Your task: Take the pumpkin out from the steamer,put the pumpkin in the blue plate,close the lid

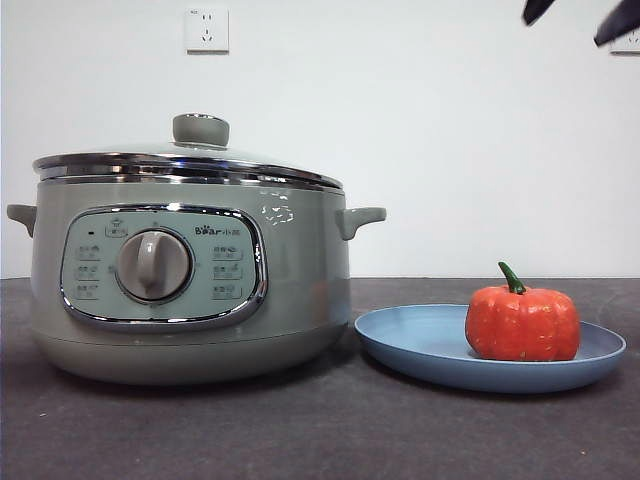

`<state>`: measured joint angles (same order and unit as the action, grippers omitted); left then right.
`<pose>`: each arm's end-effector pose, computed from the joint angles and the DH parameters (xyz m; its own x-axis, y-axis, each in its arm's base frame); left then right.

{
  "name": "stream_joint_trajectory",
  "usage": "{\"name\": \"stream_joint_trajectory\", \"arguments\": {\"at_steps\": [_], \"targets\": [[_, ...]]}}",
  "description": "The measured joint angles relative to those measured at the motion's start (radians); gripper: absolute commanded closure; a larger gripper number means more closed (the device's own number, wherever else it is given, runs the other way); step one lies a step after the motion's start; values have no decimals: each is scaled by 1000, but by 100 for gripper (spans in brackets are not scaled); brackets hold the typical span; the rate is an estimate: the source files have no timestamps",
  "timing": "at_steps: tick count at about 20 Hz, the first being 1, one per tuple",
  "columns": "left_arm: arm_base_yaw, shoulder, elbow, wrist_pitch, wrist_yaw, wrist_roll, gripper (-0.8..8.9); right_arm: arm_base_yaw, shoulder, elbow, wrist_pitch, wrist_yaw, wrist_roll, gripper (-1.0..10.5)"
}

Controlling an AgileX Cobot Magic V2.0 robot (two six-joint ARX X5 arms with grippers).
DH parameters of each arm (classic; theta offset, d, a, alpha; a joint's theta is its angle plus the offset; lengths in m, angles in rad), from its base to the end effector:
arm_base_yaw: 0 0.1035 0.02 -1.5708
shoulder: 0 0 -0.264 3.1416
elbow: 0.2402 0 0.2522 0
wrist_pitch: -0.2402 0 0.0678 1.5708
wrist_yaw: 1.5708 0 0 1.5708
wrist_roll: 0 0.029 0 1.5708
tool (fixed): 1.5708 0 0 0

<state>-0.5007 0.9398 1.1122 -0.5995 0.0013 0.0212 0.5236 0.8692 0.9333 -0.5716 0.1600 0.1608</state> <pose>0.1609 -0.0881 0.3777 0.7978 -0.4381 -0.4142 0.4887 0.8723 0.0188 0.1534 0.0832 0.3338 0.8269 0.2934 -0.4798 -0.3008 0.9516 0.0635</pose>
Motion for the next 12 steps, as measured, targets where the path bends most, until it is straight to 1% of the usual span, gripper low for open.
{"name": "stream_joint_trajectory", "arguments": {"at_steps": [2, 3, 5, 8, 10, 12], "targets": [[0, -51, -2, -25, -28, 14, 822, 0, -39, -6, 24, 0, -25, 964], [0, -85, -24, -14, -56, 18, 822, 0, -74, -27, 64, 0, -31, 964], [0, -173, -118, 5, -77, 21, 822, 0, -154, -108, 138, 0, -38, 964], [0, -293, -270, 46, -77, 21, 822, 0, -255, -240, 239, 0, -42, 964], [0, -377, -358, 60, -77, 21, 822, 0, -319, -316, 274, 0, -31, 963], [0, -439, -420, 51, -78, 20, 821, 0, -360, -363, 251, 1, 12, 963]]}}
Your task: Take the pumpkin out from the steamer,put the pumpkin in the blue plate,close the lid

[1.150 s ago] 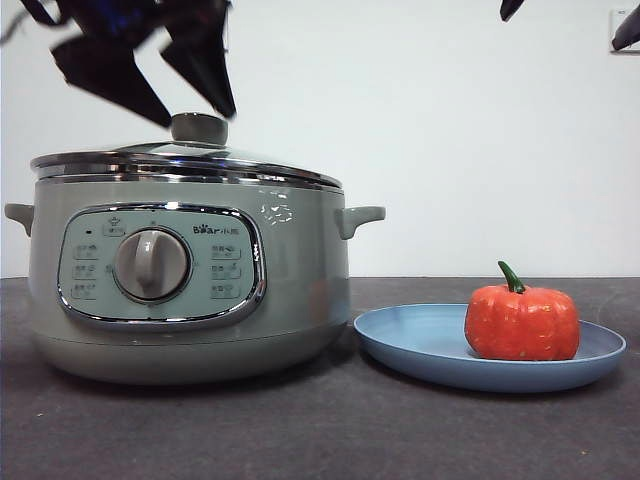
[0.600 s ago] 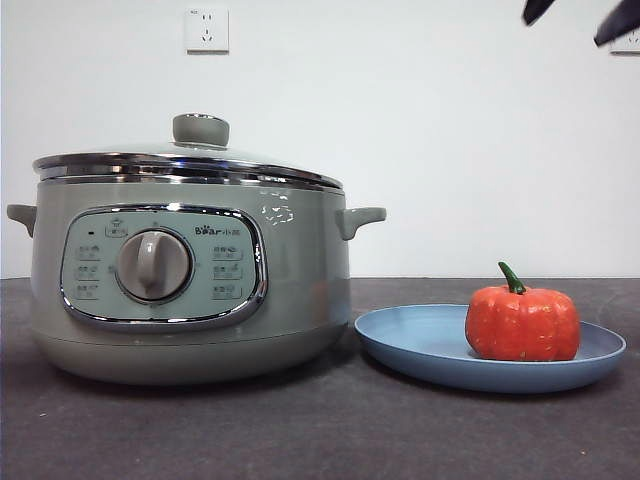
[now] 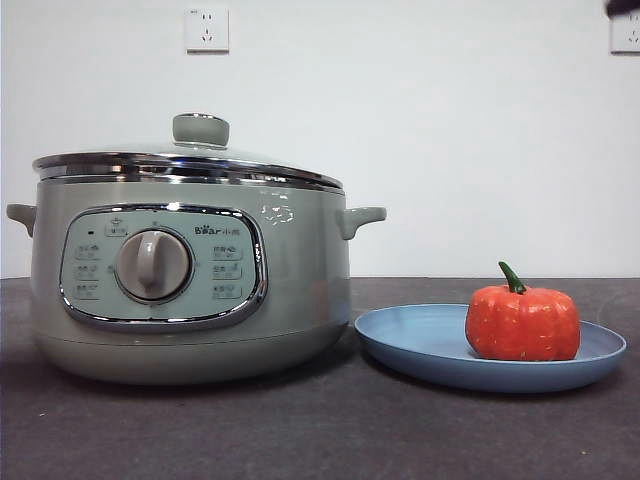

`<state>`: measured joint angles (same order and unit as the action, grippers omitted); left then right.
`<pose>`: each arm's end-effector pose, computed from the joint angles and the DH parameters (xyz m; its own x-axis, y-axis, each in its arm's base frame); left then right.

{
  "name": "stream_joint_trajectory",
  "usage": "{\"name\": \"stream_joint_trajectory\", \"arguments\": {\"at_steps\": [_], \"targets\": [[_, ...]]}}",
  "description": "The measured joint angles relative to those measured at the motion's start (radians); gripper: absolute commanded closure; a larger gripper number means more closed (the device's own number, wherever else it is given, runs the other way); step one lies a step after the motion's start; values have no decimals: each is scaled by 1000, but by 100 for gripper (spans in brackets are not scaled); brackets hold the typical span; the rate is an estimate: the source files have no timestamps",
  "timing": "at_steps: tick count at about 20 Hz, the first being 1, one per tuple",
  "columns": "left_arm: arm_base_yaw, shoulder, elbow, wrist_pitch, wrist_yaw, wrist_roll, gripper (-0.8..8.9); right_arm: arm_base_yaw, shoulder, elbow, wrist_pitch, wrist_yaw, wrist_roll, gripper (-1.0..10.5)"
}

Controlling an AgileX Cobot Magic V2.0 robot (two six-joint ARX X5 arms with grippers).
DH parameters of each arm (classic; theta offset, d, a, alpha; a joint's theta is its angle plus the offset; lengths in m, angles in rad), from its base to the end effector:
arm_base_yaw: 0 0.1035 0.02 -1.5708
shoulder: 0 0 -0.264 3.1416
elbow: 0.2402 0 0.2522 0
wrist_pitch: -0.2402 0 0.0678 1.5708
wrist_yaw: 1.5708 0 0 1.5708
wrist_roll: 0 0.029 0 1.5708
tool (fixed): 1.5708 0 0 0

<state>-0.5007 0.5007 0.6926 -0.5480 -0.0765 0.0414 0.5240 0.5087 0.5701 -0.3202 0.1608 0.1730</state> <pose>0.0959 -0.0499 0.3021 0.8565 -0.3816 -0.3476 0.4281 0.9014 0.0654 0.1092 0.0578 0.2823 0.9063 0.3388 -0.2526 -0.3164 0.9402 0.1260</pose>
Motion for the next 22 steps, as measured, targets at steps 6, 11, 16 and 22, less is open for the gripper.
{"name": "stream_joint_trajectory", "arguments": {"at_steps": [6, 11, 16, 22], "targets": [[0, -22, -11, -124, 0, -11, 817, 0, -1, -8, -130, 144, 199, 963], [0, -18, -12, -190, 1, -16, 817, -1, -2, -8, -175, 167, 243, 963], [0, -18, -12, -192, 1, -16, 817, -1, -2, -8, -204, 180, 251, 963], [14, -69, -12, -195, 4, -16, 817, -1, -2, -8, -205, 181, 254, 963]]}}
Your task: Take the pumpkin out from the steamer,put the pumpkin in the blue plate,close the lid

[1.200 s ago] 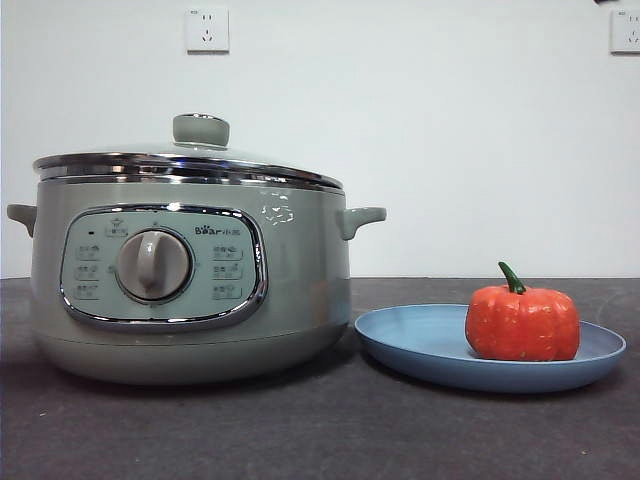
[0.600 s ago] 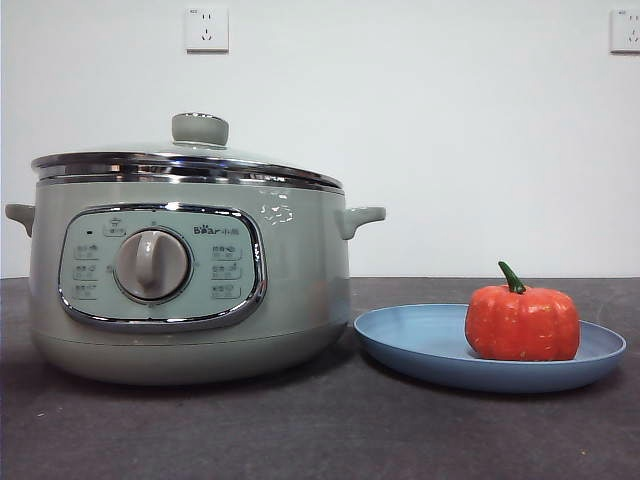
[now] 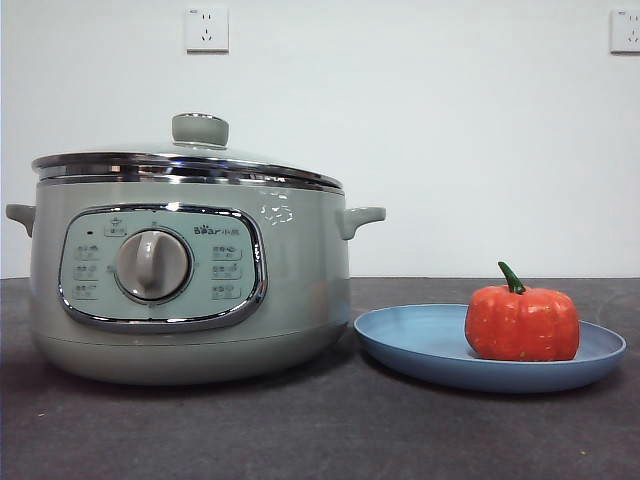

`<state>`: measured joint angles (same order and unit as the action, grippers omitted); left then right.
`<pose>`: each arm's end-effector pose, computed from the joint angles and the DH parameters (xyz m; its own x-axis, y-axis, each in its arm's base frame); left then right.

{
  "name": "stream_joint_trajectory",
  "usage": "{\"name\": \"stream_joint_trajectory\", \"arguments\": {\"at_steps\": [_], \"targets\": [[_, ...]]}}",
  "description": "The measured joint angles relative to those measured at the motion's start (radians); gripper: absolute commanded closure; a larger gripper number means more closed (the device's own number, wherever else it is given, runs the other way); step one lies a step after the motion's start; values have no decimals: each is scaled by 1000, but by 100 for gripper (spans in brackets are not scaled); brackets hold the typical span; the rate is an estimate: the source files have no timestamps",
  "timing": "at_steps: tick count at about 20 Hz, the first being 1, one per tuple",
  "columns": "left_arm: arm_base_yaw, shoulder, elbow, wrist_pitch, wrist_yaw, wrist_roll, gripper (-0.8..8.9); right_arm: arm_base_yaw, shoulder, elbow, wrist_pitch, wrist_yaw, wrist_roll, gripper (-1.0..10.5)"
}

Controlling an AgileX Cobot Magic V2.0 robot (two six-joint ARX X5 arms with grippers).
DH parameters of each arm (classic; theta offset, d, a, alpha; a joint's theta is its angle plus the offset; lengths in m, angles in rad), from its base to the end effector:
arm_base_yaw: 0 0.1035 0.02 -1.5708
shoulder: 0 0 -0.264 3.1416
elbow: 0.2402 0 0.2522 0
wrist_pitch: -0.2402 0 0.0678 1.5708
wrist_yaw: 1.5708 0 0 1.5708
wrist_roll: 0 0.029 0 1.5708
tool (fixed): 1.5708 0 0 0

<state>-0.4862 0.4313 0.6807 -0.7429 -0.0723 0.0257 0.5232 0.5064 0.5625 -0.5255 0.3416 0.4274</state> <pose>0.0787 -0.0392 0.2866 0.8103 -0.3466 -0.4725 0.4204 0.9055 0.0568 0.1046 0.0491 0.2622 0.8953 0.1297 -0.4262 -0.0305 0.9723 0.2318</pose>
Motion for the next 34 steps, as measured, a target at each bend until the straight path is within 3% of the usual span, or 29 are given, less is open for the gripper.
{"name": "stream_joint_trajectory", "arguments": {"at_steps": [3, 5, 8, 12, 18, 34], "targets": [[127, -140, -9, 49, 72, -5, 817, 0, 0, 0, -1, 0, 0, 963], [251, -236, -66, 200, 102, -18, 817, 0, 0, 0, -2, 0, 0, 963], [398, -354, -226, 348, 103, -26, 817, 0, 0, 0, -6, 0, 0, 963], [502, -425, -462, 455, 102, -27, 817, 0, 0, 0, -7, 0, 0, 963], [537, -425, -638, 492, 101, -27, 817, 0, 0, 0, -10, 0, 0, 963], [537, -426, -639, 495, 101, -27, 817, 0, 0, 0, -10, 0, 0, 963]]}}
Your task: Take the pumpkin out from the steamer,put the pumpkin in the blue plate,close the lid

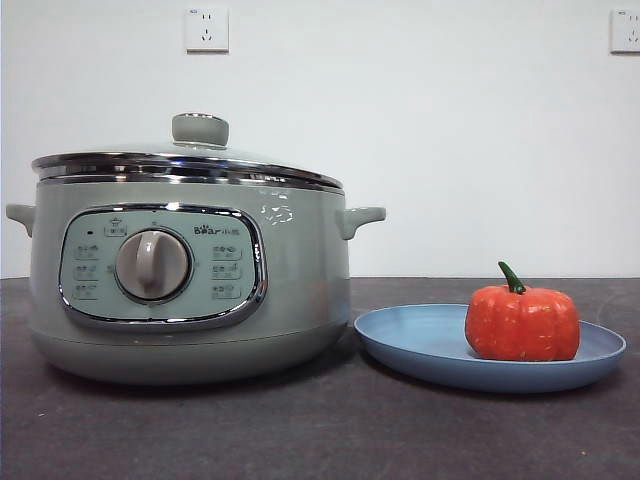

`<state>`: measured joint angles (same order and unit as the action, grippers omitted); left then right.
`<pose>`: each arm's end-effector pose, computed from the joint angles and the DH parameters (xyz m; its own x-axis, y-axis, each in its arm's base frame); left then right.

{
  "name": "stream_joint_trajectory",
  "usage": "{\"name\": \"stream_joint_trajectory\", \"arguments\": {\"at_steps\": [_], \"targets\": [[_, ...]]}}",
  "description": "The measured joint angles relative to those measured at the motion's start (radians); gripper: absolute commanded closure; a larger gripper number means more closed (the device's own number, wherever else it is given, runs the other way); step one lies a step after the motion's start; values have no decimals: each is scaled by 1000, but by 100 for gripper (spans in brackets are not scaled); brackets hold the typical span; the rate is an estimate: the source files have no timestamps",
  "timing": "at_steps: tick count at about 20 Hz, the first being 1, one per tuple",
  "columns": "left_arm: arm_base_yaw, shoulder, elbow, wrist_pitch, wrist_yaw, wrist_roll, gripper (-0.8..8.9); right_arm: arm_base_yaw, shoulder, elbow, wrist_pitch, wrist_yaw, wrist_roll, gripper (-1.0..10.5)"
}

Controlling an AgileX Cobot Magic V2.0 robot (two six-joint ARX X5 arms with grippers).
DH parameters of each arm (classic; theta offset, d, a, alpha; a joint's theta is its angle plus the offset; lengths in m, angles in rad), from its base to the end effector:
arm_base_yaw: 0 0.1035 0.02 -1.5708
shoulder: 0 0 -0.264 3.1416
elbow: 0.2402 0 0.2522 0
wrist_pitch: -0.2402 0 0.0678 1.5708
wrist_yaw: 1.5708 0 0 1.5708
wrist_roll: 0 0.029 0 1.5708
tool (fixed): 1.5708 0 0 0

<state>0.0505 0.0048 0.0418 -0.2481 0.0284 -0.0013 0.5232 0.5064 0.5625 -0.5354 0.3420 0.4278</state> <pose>0.0931 0.0039 0.1535 0.9776 0.0210 -0.2094 -0.0230 0.9997 -0.0072 0.1043 0.0489 0.2613 0.8917 0.1272 -0.4344 -0.0280 0.9734 0.2274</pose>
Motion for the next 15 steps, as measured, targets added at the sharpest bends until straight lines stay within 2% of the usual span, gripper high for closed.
{"name": "stream_joint_trajectory", "arguments": {"at_steps": [4, 7, 9, 10, 15], "targets": [[0, 0, 0, 0, 0, 0, 817, 0, 0, 0, 0, 1, -2, 963], [0, 0, 0, 0, 0, 0, 817, -10, -47, -13, -3, 37, -84, 963], [0, 0, 0, 0, 0, 0, 817, -77, -143, -59, 7, 23, -151, 963], [0, 0, 0, 0, 0, 0, 817, -130, -197, -94, 22, -17, -176, 963], [0, 0, 0, 0, 1, 0, 817, -394, -417, -364, 197, -331, -310, 963]]}}
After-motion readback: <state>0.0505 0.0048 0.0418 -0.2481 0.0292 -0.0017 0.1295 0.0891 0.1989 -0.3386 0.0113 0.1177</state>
